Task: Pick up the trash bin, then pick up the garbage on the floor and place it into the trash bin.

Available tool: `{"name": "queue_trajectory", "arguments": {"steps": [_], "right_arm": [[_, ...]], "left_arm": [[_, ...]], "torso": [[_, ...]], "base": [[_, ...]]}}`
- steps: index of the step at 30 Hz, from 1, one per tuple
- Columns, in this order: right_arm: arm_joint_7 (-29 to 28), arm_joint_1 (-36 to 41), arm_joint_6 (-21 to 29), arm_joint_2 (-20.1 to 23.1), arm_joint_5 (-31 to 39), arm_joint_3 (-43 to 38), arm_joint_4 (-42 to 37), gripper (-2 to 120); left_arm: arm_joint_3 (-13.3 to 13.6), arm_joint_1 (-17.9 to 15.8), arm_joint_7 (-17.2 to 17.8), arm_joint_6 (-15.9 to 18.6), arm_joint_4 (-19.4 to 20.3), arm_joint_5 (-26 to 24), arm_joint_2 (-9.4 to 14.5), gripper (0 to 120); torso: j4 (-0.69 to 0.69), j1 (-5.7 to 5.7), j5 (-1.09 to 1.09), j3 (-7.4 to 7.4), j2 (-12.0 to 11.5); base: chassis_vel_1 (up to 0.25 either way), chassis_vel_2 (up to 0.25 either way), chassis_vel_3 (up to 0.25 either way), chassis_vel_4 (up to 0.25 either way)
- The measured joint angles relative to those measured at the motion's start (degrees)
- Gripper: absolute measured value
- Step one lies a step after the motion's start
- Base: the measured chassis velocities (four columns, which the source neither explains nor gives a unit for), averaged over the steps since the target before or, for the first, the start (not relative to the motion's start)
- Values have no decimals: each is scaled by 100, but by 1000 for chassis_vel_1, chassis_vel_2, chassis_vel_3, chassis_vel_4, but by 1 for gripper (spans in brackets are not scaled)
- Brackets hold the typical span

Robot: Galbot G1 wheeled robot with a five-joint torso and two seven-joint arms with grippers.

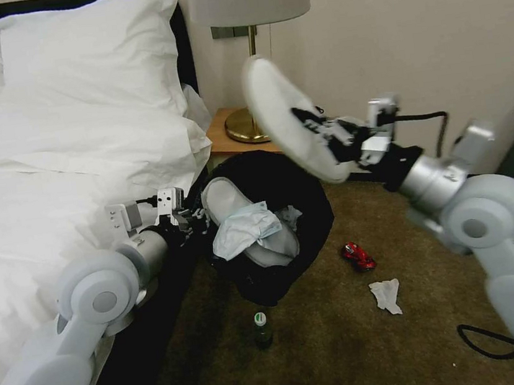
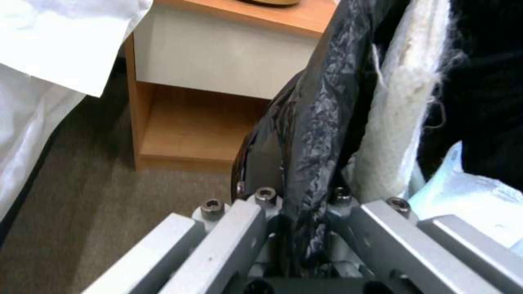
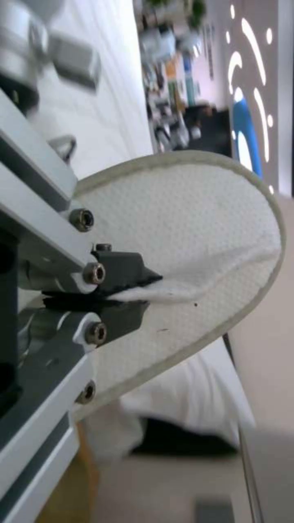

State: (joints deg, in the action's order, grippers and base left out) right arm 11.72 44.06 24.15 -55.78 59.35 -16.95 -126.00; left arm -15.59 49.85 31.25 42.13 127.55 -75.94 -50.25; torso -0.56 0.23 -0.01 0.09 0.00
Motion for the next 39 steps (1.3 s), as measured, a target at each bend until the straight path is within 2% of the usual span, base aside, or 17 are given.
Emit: {"name": "queue_trajectory", "arguments": {"steps": [5,21,22,23,26,29,30,32,33,34,35,38,39], "right_arm": [[-134,-299,-12,-161,3,632,-54,0],[-231,61,72,-219,-309,1013,142,0],[-240,127,101,-226,-343,1016,140,5],[-240,127,101,-226,-343,1016,140,5],[-272,187,112,-239,-372,1014,125,20],[-274,217,111,-223,-410,1009,130,27],[-274,247,105,-203,-447,995,130,35],[-275,298,102,-175,-458,966,117,42],[-275,298,102,-175,-458,966,117,42],[-275,365,99,-141,-461,916,87,50],[-275,365,99,-141,-461,916,87,50],[-272,510,93,-71,-460,733,27,65],[-272,510,93,-71,-460,733,27,65]], "left_arm": [[28,-14,-3,0,-20,6,-45,1],[21,-60,-83,0,0,11,-56,1],[1,-60,-84,0,19,7,-42,1],[1,-60,-84,0,19,7,-42,1],[-58,-61,-85,0,32,-15,-9,1],[-66,-62,-85,0,36,-22,-7,1],[-71,-56,-86,0,48,-30,2,1],[-74,-41,-86,0,66,-48,35,1],[-74,-41,-86,0,66,-48,35,1],[-87,-37,-86,0,70,-65,75,1],[-87,-37,-86,0,70,-65,75,1],[-107,-36,-86,0,72,-92,129,1],[-107,-36,-86,0,72,-92,129,1]], "torso": [[-1,0,2,0,0],[-1,0,1,0,0],[-2,0,0,0,0],[-2,0,0,0,0],[-2,0,-2,0,0],[-2,0,-2,-1,0],[-2,0,-1,0,0],[-2,0,-2,0,0],[-2,0,-2,0,0],[-2,0,-3,0,0],[-2,0,-3,0,0],[-1,0,-2,-1,0],[-1,0,-2,-1,0]], "base": [[0,0,0,0],[0,0,0,0],[0,0,0,0],[0,0,0,0],[0,0,0,0],[0,0,0,0],[0,0,0,0],[0,0,0,0],[0,0,0,0],[0,0,0,0],[0,0,0,0],[0,0,0,0],[0,0,0,0]]}}
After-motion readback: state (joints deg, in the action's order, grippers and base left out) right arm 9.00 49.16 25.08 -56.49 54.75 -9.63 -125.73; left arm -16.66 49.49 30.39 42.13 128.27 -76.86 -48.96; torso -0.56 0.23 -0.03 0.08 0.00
